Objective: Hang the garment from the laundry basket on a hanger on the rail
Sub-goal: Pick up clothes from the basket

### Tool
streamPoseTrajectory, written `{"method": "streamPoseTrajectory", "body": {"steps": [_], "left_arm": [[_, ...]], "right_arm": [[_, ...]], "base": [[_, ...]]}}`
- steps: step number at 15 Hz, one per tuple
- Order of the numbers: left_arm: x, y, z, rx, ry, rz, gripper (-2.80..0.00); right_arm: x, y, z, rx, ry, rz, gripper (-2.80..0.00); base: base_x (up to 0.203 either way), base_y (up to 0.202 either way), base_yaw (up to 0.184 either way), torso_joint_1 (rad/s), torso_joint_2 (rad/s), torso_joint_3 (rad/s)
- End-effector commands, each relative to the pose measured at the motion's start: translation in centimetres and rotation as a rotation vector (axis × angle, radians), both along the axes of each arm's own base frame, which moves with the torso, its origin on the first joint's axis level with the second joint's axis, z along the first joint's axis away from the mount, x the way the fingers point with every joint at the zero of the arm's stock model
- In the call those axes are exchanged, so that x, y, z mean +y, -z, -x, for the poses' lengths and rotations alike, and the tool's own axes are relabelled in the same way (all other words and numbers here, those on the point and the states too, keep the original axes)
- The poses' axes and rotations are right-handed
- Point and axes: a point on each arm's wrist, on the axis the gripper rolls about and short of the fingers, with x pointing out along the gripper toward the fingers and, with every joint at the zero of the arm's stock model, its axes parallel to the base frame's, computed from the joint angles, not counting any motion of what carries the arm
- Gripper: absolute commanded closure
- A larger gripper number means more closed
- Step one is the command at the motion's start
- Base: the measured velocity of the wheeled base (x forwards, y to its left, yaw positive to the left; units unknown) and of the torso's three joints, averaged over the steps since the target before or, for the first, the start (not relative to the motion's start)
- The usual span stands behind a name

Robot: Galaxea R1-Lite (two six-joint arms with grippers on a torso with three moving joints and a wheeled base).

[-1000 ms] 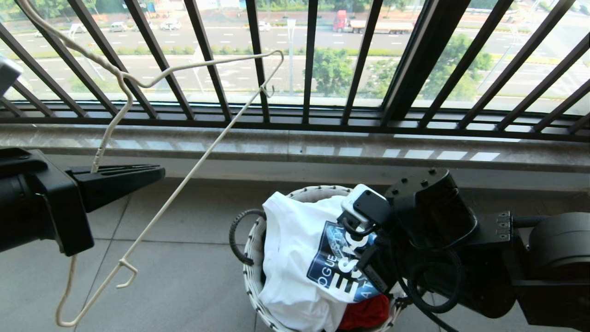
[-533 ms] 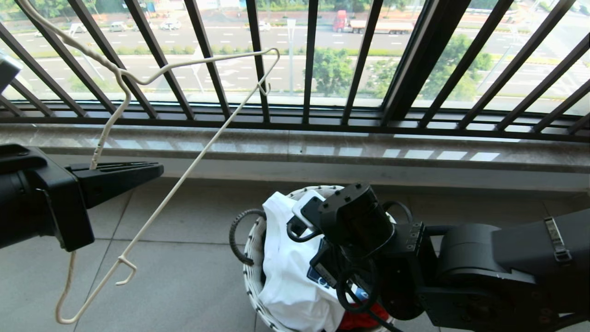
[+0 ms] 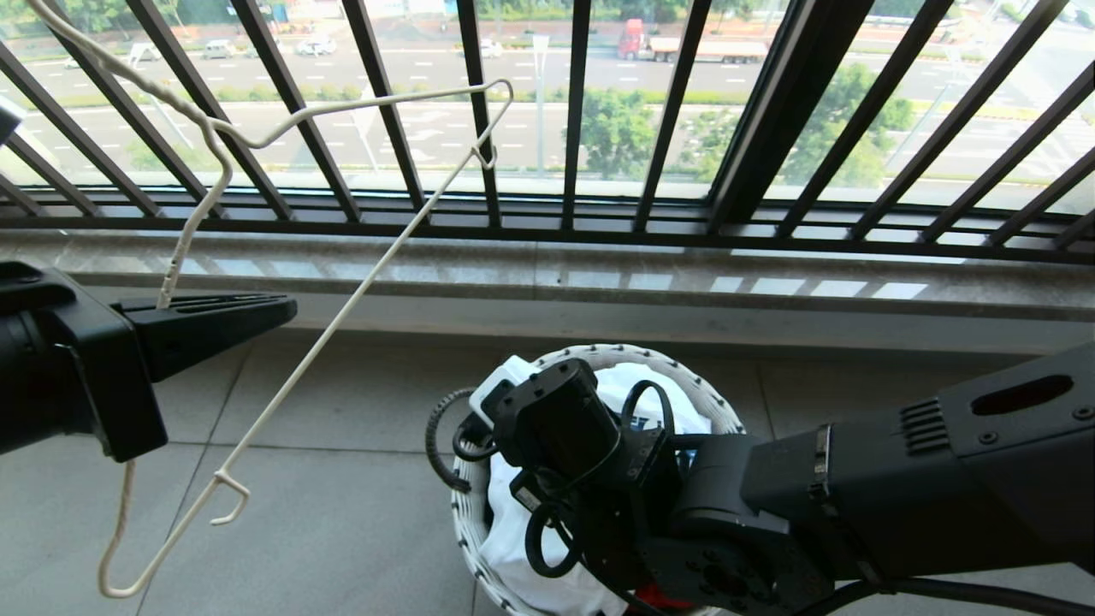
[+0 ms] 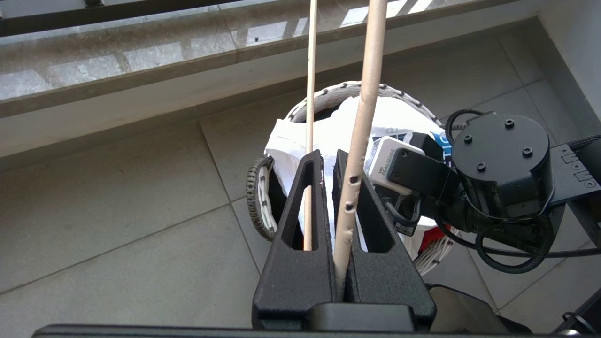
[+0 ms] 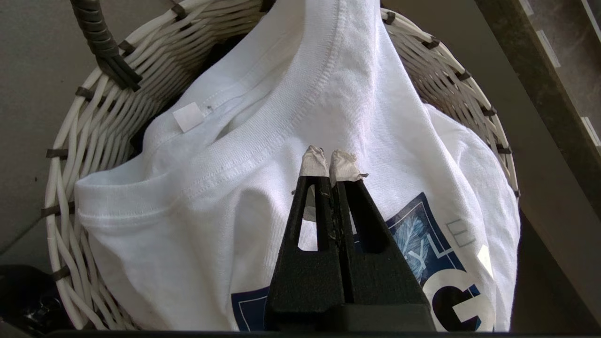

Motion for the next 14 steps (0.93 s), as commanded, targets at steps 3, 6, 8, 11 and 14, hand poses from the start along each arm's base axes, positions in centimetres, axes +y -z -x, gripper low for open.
{"method": "streamPoseTrajectory", "body": {"steps": [3, 6, 8, 11, 14], "left_arm": [[0.7, -0.5, 0.4, -0.028, -0.040, 0.014, 0.00], [0.8, -0.6, 0.4, -0.034, -0.043, 0.017, 0.00], [0.9, -0.7, 0.5, -0.037, -0.045, 0.019, 0.00], [0.9, -0.7, 0.6, -0.039, -0.045, 0.020, 0.00], [1.0, -0.8, 0.8, -0.048, -0.045, 0.024, 0.00]], "right_arm": [[2.9, 1.8, -0.6, -0.040, -0.018, 0.035, 0.00], [4.0, 3.0, -0.3, -0.044, -0.035, 0.081, -2.80], [4.8, 3.4, -0.6, -0.049, -0.035, 0.078, -2.80], [5.9, 3.6, -1.2, -0.075, -0.025, 0.086, -2.80], [7.0, 4.4, -1.9, -0.090, -0.022, 0.104, -2.80]], "base": [[0.000, 0.000, 0.000, 0.000, 0.00, 0.000], [0.000, 0.000, 0.000, 0.000, 0.00, 0.000], [0.000, 0.000, 0.000, 0.000, 0.00, 0.000], [0.000, 0.000, 0.000, 0.000, 0.00, 0.000], [0.000, 0.000, 0.000, 0.000, 0.00, 0.000]]}}
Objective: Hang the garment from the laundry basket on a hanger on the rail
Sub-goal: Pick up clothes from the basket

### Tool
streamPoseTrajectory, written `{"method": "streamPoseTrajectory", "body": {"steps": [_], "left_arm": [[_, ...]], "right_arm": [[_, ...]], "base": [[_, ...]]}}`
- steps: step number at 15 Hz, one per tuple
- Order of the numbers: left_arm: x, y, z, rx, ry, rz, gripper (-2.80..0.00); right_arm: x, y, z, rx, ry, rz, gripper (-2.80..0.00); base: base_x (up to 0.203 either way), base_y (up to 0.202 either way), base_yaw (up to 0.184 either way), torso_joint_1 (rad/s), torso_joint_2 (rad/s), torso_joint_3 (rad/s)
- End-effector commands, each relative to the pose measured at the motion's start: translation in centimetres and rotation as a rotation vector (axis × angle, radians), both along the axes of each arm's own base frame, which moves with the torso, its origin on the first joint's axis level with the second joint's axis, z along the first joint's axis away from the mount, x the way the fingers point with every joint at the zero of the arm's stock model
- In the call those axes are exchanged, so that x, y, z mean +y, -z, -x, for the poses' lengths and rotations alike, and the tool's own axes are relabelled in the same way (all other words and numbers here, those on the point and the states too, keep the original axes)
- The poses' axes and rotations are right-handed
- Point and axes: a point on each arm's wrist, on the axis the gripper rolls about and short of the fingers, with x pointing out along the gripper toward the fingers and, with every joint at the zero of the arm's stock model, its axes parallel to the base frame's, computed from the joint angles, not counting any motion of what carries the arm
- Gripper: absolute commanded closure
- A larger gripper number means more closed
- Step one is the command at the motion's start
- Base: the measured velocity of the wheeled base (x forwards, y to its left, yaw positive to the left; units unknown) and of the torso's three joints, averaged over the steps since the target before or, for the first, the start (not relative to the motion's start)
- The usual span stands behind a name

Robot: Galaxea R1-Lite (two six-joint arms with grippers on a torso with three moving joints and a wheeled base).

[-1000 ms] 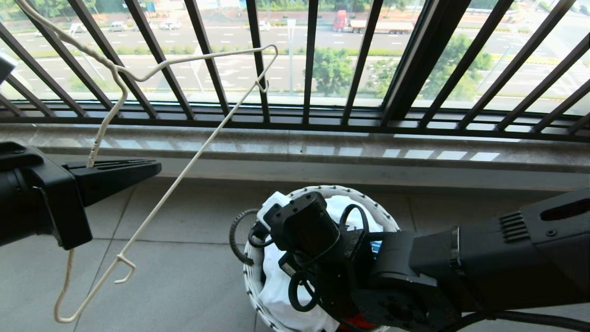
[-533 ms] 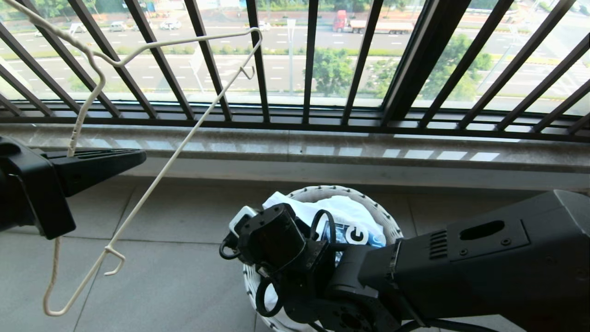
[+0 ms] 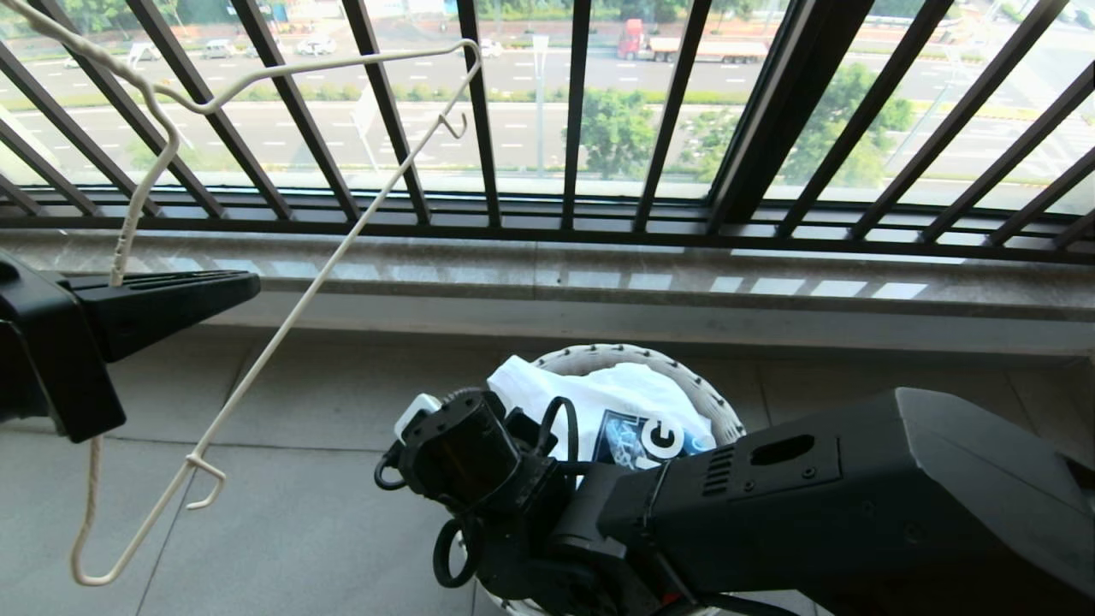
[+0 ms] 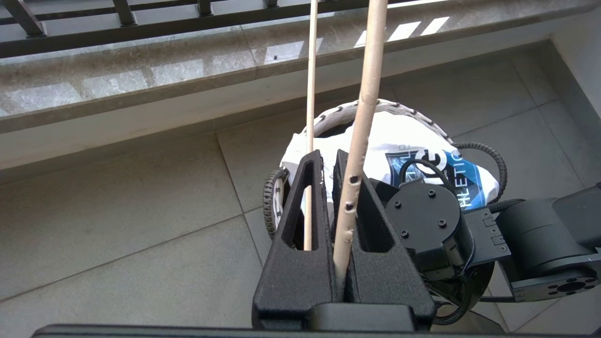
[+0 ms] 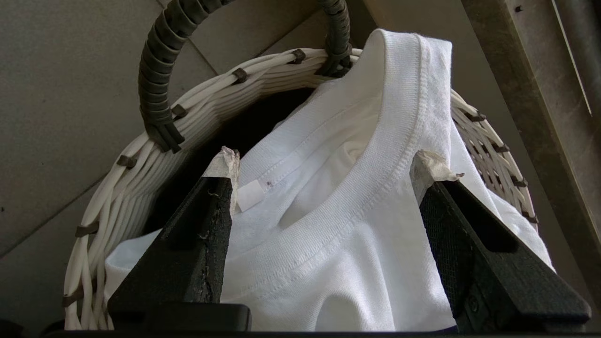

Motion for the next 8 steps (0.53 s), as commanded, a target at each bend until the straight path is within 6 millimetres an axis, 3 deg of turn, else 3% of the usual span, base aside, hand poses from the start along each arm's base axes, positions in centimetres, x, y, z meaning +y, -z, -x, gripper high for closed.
{"method": "streamPoseTrajectory", "body": {"steps": [1, 8], "left_arm": [[0.2, -0.2, 0.3, -0.012, 0.000, 0.006, 0.00], [0.3, -0.3, 0.6, -0.021, -0.001, 0.010, 0.00]], "right_arm": [[1.0, 1.2, -0.7, -0.002, 0.002, 0.017, -2.80], [-0.8, 0.4, -4.0, 0.007, 0.066, 0.067, -2.80]], "base": [[0.000, 0.000, 0.000, 0.000, 0.00, 0.000], [0.000, 0.000, 0.000, 0.000, 0.00, 0.000]]}}
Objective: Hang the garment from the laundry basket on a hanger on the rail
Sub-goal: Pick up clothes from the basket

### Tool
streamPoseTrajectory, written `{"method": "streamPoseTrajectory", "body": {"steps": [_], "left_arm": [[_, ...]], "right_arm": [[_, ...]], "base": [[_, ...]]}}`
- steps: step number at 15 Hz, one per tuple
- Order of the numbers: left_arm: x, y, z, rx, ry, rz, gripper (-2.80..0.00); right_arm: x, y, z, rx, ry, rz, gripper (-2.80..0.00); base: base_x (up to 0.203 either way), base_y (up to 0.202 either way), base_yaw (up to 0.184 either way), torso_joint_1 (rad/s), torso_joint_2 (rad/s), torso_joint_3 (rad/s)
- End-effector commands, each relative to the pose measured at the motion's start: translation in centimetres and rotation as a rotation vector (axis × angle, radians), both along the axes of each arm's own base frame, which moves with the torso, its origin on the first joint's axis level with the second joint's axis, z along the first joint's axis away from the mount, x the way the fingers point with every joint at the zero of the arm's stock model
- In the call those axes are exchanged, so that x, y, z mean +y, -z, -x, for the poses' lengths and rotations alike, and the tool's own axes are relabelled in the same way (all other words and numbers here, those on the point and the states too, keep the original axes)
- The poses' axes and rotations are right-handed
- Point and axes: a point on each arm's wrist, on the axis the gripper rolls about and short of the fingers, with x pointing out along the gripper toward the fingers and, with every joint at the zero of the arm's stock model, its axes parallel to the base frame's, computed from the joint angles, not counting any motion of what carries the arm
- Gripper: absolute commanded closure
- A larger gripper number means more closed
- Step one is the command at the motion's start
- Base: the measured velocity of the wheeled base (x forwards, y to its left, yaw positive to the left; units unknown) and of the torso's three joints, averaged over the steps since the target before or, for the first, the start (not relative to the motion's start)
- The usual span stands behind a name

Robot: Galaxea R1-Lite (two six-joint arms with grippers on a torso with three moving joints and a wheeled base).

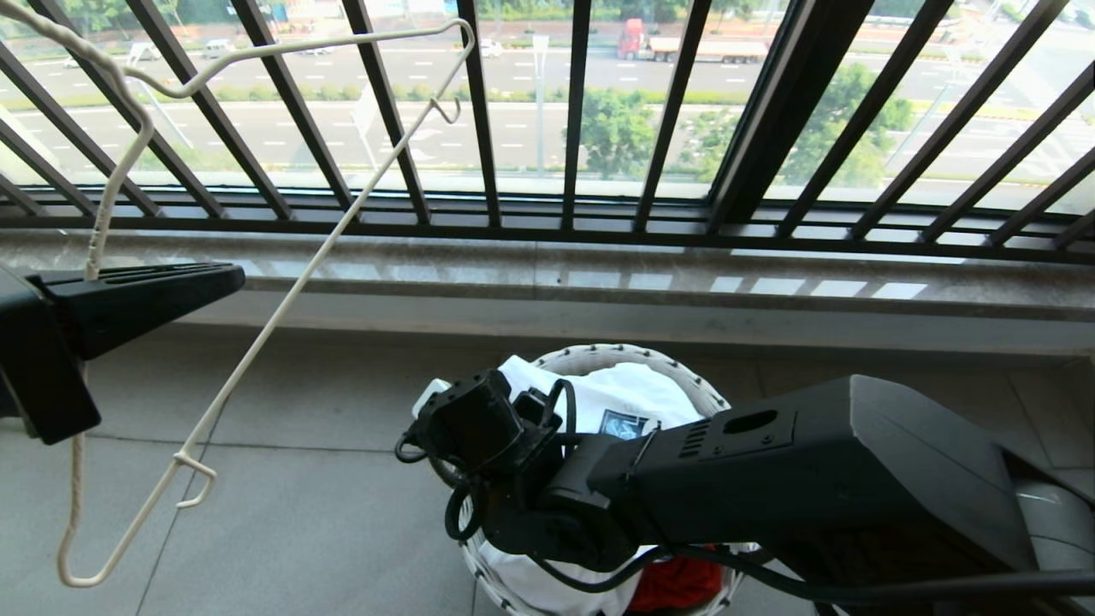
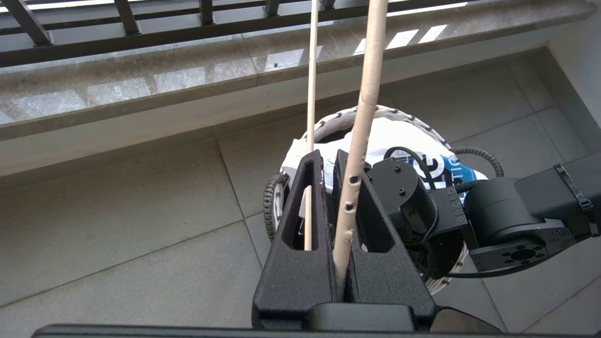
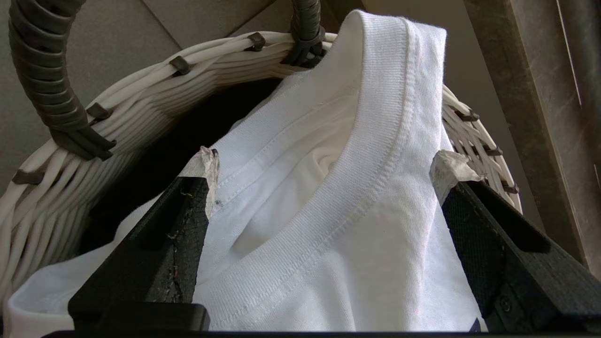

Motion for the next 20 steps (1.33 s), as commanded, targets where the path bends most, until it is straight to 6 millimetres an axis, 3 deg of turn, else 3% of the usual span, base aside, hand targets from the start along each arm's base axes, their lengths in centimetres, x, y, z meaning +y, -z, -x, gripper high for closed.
{"method": "streamPoseTrajectory", "body": {"steps": [1, 7, 12, 16, 20], "left_arm": [[0.0, 0.0, 0.0, -0.001, 0.002, -0.001, 0.00], [0.0, 0.0, 0.0, -0.001, 0.001, -0.001, 0.00], [0.0, 0.0, 0.1, -0.003, 0.002, 0.000, 0.00], [0.0, 0.0, 0.1, -0.004, 0.001, 0.001, 0.00], [0.0, 0.0, 0.1, -0.003, 0.003, 0.000, 0.00]], "right_arm": [[-0.6, -0.4, -1.1, -0.011, 0.026, -0.005, -2.80], [-1.1, -2.4, -2.4, 0.005, 0.039, 0.039, -2.80], [-1.8, -2.2, -3.1, 0.065, 0.055, 0.128, -2.80], [-0.7, -1.8, -4.1, 0.039, 0.066, 0.109, -2.80], [-0.8, -1.5, -4.1, 0.033, 0.091, 0.138, -2.80]], "base": [[0.000, 0.000, 0.000, 0.000, 0.00, 0.000], [0.000, 0.000, 0.000, 0.000, 0.00, 0.000], [0.000, 0.000, 0.000, 0.000, 0.00, 0.000], [0.000, 0.000, 0.000, 0.000, 0.00, 0.000], [0.000, 0.000, 0.000, 0.000, 0.00, 0.000]]}}
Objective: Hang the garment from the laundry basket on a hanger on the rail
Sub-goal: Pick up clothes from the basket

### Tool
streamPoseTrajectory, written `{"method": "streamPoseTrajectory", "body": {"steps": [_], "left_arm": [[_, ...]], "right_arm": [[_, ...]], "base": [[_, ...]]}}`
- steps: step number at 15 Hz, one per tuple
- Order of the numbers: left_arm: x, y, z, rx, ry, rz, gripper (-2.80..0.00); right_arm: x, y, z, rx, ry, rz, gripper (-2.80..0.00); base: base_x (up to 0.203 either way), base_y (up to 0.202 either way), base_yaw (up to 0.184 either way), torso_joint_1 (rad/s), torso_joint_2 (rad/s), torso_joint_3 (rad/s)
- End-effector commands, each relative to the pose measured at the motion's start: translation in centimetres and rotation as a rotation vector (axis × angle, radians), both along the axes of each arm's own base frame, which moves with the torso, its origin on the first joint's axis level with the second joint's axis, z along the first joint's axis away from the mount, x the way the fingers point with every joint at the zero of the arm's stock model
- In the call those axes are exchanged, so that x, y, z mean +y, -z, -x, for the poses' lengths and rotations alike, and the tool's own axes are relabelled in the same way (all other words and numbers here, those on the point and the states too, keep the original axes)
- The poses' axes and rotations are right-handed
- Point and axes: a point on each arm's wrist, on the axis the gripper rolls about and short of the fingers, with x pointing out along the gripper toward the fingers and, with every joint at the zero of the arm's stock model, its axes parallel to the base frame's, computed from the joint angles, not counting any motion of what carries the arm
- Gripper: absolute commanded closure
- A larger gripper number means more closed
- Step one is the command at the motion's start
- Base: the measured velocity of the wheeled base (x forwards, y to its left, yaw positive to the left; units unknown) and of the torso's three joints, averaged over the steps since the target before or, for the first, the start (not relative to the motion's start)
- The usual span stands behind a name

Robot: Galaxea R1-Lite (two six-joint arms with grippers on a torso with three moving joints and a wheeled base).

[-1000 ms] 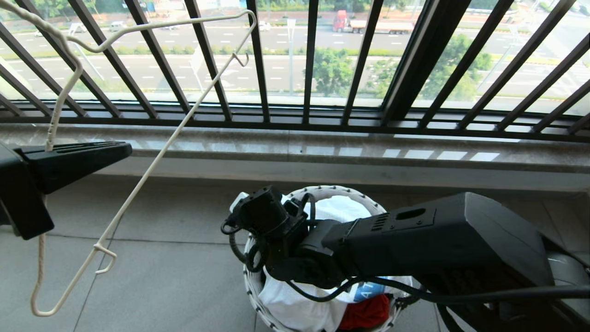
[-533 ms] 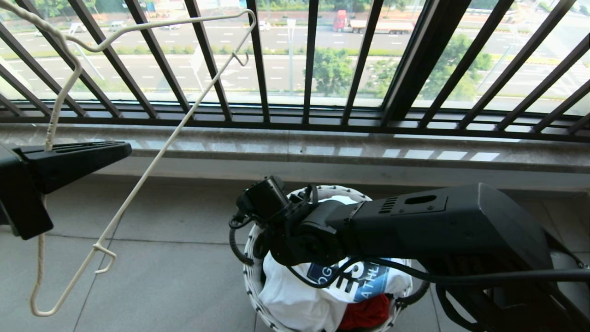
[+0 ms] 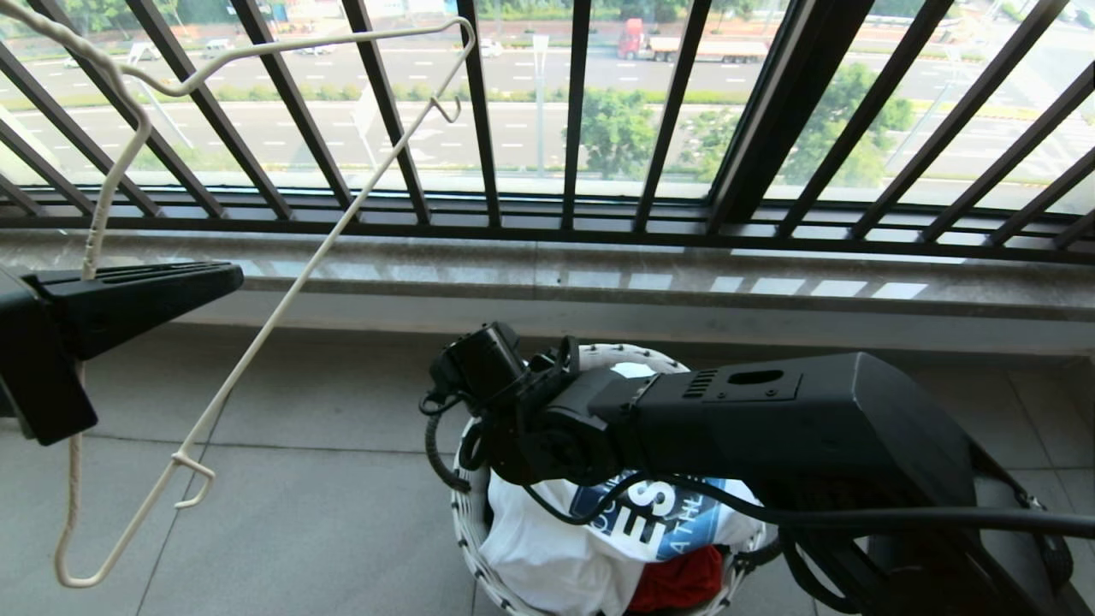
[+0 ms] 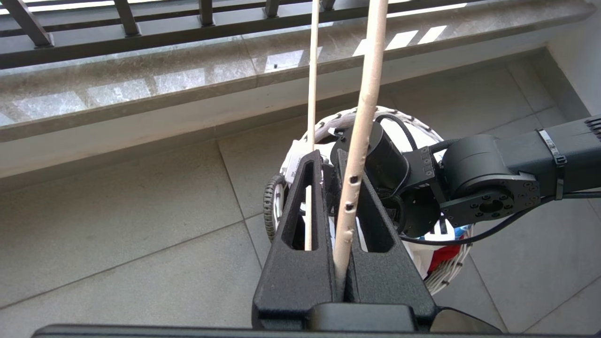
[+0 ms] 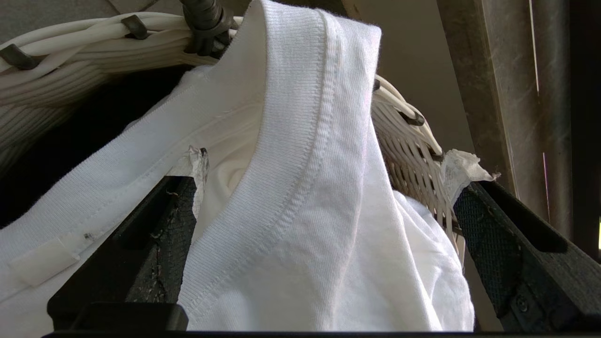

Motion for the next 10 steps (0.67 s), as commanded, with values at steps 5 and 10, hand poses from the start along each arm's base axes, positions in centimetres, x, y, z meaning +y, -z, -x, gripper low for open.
{"method": "streamPoseTrajectory", "body": {"steps": [5, 10], "left_arm": [[0.0, 0.0, 0.0, 0.000, 0.000, 0.001, 0.00], [0.1, -0.1, 0.2, -0.006, 0.000, 0.003, 0.00]], "right_arm": [[-1.4, -0.6, 1.0, 0.015, 0.046, 0.078, -2.80], [-3.2, -1.9, 2.4, 0.025, 0.058, 0.103, -2.80]], "base": [[0.000, 0.000, 0.000, 0.000, 0.00, 0.000], [0.000, 0.000, 0.000, 0.000, 0.00, 0.000]]}}
